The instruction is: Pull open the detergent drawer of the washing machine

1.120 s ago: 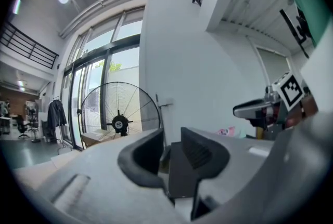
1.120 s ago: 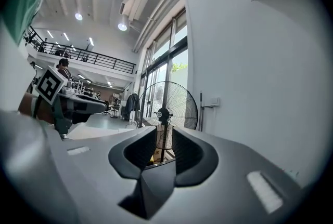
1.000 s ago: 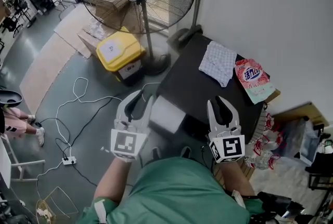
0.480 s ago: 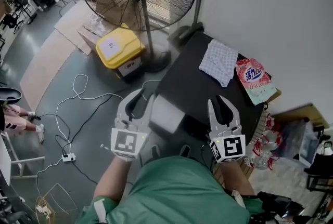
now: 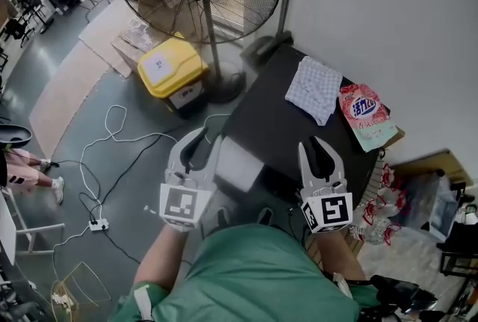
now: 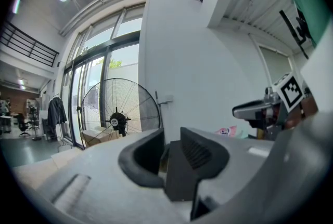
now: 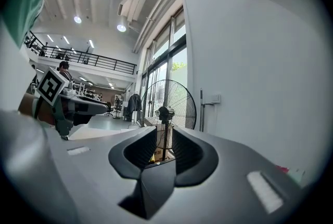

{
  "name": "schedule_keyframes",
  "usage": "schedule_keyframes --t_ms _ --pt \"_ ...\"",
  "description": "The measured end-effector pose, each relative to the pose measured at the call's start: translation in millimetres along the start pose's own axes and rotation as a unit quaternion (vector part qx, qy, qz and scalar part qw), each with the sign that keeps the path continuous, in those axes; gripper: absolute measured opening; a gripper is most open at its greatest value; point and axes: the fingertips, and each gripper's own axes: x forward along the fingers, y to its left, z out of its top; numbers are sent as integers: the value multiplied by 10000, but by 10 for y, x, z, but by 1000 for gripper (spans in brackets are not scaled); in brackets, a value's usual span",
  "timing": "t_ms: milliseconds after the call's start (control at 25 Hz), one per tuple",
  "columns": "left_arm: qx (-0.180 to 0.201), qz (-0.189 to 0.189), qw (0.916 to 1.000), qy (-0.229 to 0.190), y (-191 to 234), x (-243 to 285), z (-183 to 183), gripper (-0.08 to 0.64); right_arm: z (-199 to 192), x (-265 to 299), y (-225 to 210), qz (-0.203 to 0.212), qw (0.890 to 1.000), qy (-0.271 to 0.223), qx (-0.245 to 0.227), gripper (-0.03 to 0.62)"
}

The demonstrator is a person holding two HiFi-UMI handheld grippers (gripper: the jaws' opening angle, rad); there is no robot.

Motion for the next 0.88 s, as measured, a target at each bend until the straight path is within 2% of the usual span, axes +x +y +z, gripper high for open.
schedule_keyframes --t_ms 720,880 --pt "-114 86 9999 -53 -103 40 6 87 -49 -74 -102 35 10000 -29 18 91" --pt "-30 67 10000 12 -126 35 -1 87 -36 -92 -109 66 10000 -39 1 87"
